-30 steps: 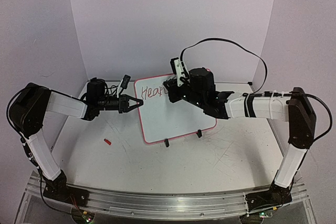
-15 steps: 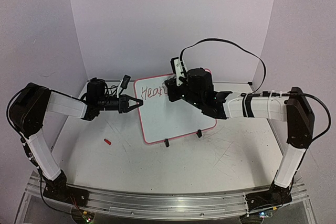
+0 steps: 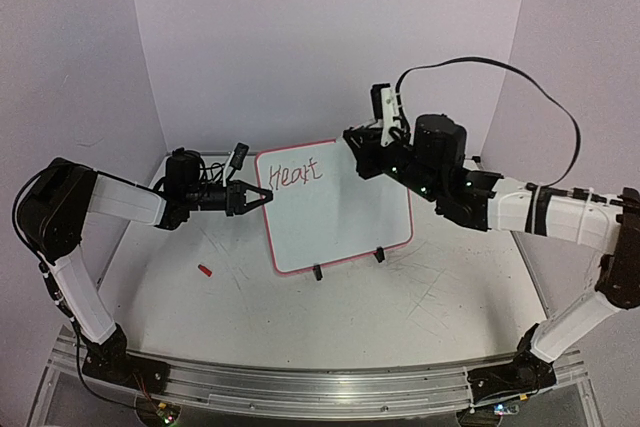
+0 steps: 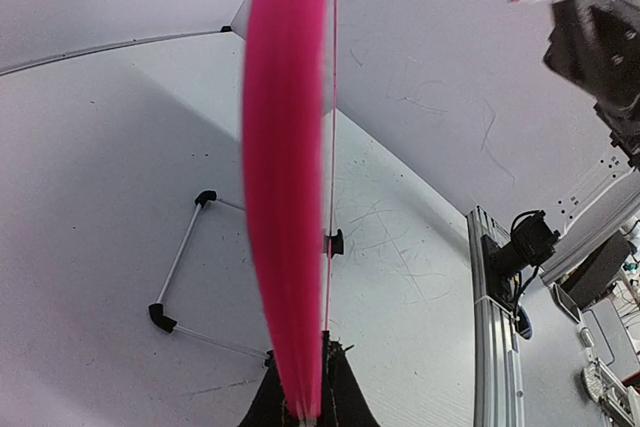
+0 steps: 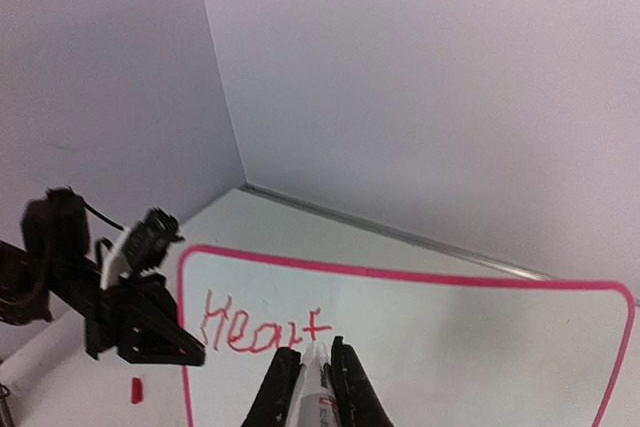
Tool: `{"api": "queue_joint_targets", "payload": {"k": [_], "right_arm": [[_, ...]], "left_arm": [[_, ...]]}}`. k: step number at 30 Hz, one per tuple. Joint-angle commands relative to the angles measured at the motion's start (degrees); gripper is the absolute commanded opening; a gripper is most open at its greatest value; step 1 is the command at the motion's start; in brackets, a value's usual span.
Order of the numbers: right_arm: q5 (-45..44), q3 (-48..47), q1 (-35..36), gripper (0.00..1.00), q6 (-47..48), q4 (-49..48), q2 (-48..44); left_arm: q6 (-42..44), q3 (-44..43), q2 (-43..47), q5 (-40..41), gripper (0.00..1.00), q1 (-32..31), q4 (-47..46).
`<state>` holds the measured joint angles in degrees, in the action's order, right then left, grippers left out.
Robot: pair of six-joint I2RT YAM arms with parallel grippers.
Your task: Write a sentence on the whiteboard
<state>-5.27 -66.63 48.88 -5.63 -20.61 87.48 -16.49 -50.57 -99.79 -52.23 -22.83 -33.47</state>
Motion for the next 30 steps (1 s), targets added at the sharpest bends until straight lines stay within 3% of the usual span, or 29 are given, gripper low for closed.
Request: {"api": "queue_joint_targets", "payload": {"k": [1,7,11,25,30], "right_arm": [[4.8,1.6,0.0,0.0,0.2,-3.6,-2.1],[10.6,0.9,0.5,0.0,4.8,0.2,1.8],[8.0,1.1,1.9,0.0,8.8,1.8,1.9],[-10.2,4.7,2.1,0.0,6.6,0.5,-0.7],[-4.4,5.2,1.8,0.0,6.1,0.0,-0.3]], "left_arm": [[5.3,-0.8,-0.1,7.1,0.0,0.1,0.2],[7.5,-0.7,-0.8,11.9,0.0,-0.6,0.3],[7.9,-0.4,-0.8,14.6,0.0,-1.5,0.4],[5.2,-1.8,-0.7,13.5,0.0,-2.5,0.3],[4.7,-1.8,-1.0,13.6,0.0,-2.5,0.4]]}}
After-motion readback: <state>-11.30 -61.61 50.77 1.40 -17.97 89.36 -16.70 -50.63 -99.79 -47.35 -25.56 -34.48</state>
